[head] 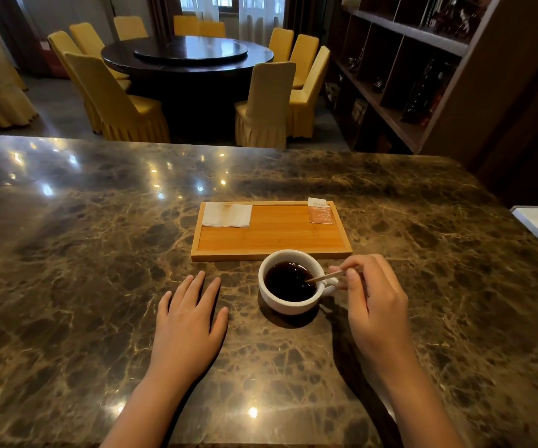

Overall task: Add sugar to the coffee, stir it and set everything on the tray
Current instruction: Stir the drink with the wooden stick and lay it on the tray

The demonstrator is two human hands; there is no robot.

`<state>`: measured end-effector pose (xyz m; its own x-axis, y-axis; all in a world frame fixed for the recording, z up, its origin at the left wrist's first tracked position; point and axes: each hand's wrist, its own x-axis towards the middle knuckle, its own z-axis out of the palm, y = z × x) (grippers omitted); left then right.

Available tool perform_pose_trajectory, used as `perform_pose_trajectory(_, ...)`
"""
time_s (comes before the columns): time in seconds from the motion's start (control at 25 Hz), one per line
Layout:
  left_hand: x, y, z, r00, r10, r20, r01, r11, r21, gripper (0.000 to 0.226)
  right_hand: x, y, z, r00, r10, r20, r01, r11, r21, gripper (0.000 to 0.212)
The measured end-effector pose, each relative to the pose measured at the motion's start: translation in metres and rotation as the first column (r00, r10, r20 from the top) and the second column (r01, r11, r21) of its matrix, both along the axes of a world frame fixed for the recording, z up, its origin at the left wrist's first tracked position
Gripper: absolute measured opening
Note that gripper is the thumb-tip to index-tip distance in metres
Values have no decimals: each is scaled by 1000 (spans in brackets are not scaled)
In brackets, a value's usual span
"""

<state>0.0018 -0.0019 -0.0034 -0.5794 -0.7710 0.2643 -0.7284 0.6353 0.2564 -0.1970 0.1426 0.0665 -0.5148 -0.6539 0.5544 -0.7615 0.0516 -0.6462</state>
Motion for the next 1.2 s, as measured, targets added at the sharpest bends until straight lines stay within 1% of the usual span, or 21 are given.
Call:
perform_pose_trajectory(0.04, 0, 0, 0, 1000, -1, -1, 1, 1000, 1, 59, 0, 1, 1, 1000, 12, 22, -13, 1000, 15, 16)
perform_pose_trajectory(0.08, 0, 0, 0, 1000, -1, -2, 1, 1000, 1, 60, 0, 2, 3, 996, 38, 76, -40, 999, 25, 17)
perform_pose_trajectory(0.12, 0, 0, 0, 1000, 0, -4, 0, 1000, 2, 60, 1, 2, 5, 984, 72, 164, -78, 997, 28, 17)
perform_pose_trajectory(0.2, 0, 1, 1, 1000, 1, -6, -1, 1000, 3, 60, 4, 1, 8, 927, 127, 353, -141, 990, 15, 17)
perform_pose_trajectory(0.28, 0, 1, 2, 1000, 2, -8, -2, 1000, 2, 60, 5, -1, 11, 859, 145, 490, -153, 988, -25, 15)
perform_pose_trajectory(0.4, 0, 1, 1, 1000, 1, -1, -1, 1000, 1, 59, 5, 0, 16, 787, 178, 591, -143, 984, -107, 20)
perform_pose_trajectory(0.48, 0, 0, 0, 1000, 0, 5, 0, 1000, -1, 59, 4, 1, 18, 765, 183, 617, -141, 983, -116, 22)
perform_pose_trajectory(0.64, 0, -1, 0, 1000, -2, 6, 1, 1000, 7, 60, -2, 1, 17, 778, 112, 618, -59, 993, -106, 29)
perform_pose_trajectory(0.72, 0, 0, 0, 1000, -2, 1, 2, 1000, 11, 61, -6, 0, 20, 789, 91, 607, -20, 992, -123, 23)
perform_pose_trajectory(0.8, 0, 1, 1, 1000, -2, -3, 2, 1000, 13, 61, -12, -2, 27, 827, 86, 555, -22, 992, -121, 16)
perform_pose_trajectory(0.92, 0, 0, 1, 1000, -6, -8, 6, 1000, 17, 61, -20, -10, 45, 885, 136, 445, -93, 989, -116, 13)
perform_pose_trajectory(1.08, 0, 1, 0, 1000, 2, -8, -2, 1000, 20, 59, -26, -35, 71, 918, 240, 316, -207, 969, -135, 12)
perform_pose_trajectory(1.2, 0, 2, 0, 1000, 5, -5, -5, 1000, 14, 58, -27, -73, 75, 937, 304, 174, -281, 949, -141, 13)
